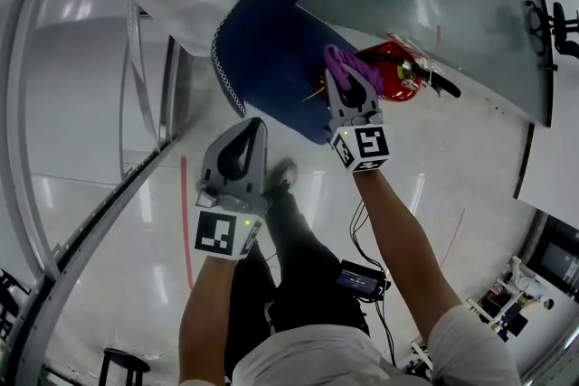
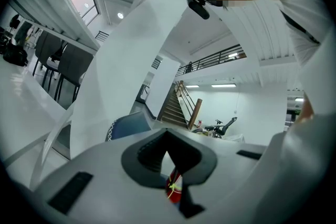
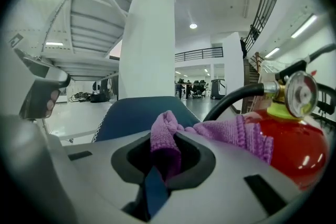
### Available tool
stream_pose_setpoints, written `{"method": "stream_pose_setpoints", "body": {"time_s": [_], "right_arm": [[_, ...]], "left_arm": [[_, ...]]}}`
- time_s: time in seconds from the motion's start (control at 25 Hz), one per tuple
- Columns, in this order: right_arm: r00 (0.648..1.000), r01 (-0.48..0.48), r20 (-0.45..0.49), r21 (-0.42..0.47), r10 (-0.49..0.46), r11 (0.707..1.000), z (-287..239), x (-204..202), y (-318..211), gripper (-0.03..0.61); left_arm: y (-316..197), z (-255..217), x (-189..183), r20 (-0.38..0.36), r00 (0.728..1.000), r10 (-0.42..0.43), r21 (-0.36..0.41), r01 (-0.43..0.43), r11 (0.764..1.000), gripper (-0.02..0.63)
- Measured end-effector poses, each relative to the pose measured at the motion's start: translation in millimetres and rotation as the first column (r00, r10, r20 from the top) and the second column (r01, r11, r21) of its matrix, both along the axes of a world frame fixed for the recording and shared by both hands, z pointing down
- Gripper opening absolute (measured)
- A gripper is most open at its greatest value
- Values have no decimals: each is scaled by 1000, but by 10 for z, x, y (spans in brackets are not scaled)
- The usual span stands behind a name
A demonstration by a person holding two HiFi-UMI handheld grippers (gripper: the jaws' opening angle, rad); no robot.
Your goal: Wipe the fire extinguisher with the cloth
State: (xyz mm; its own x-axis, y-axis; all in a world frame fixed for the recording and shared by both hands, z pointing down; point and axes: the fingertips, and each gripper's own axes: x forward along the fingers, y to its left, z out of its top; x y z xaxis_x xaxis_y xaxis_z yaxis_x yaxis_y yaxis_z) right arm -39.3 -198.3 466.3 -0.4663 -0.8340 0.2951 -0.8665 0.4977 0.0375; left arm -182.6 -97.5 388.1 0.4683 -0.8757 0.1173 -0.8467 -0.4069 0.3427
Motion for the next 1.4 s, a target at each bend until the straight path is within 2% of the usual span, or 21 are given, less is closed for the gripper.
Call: {"method": "stream_pose_setpoints", "body": {"time_s": [0.12, 0.28, 0.44, 0.72, 0.84, 1.12, 1.28, 1.4], "right_arm": [[1000, 11, 9, 3, -11, 1000, 86, 31, 44, 58], [999, 21, 28, 14, -22, 1000, 252, 73, 108, 58], [998, 38, 39, 32, -39, 999, 399, 98, 124, 58], [997, 71, 29, 86, -74, 994, 619, 69, 169, 58], [997, 70, 29, 85, -73, 994, 790, 83, 190, 58], [998, 54, 8, 108, -55, 993, 1021, 66, 143, 58], [999, 30, 33, 115, -33, 993, 1146, 100, 182, 58], [999, 12, 40, 146, -18, 989, 1295, 141, 202, 58]], "left_arm": [[19, 31, 16, 1, 1000, -3, 2, 3, 1000, 5], [52, 192, 84, 5, 1000, 12, -38, -11, 999, 5], [2, 342, 123, 21, 1000, 9, -1, -9, 1000, 5], [-91, 691, 266, 11, 999, 44, 11, -45, 999, 5], [-136, 880, 384, -9, 997, 78, -3, -78, 997, 5], [-280, 1245, 501, -29, 985, 168, 27, -167, 986, 5], [-235, 1411, 624, -18, 973, 231, 60, -229, 972, 5], [-273, 1607, 711, -12, 969, 246, 97, -244, 965, 5]]}}
